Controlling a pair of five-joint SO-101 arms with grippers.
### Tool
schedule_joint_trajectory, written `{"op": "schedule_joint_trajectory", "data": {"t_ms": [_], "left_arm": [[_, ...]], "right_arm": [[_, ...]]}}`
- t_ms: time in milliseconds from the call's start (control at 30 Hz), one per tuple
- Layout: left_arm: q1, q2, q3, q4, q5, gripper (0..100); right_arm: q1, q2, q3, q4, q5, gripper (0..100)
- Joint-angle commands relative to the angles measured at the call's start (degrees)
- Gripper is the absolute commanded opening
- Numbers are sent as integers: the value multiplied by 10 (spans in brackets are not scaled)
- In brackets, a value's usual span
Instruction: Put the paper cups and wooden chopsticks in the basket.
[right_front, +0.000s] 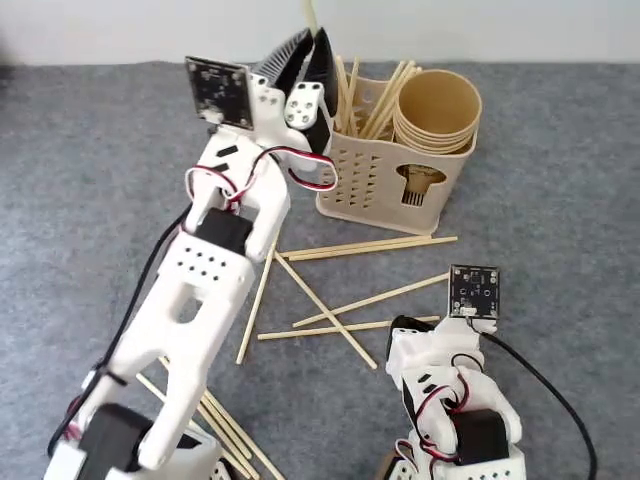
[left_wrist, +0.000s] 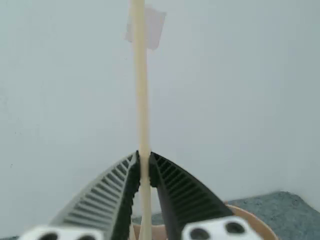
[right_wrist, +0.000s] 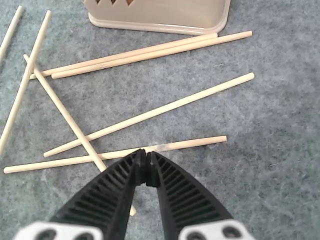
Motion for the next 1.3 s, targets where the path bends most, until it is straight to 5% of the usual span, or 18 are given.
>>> {"op": "schedule_joint_trajectory", "data": {"t_ms": [0, 567, 967, 1267], "left_arm": [[4, 16, -7, -34, -6, 16], [-4, 16, 1, 3, -47, 178], [-48, -206, 5, 341, -47, 180], [-69, -414, 97, 457, -52, 181]], "right_arm": [[5, 3, -4, -10, -5, 9], [6, 3, -4, -9, -5, 9], [7, 3, -4, -10, -4, 9], [7, 3, -4, -10, -4, 9]]}}
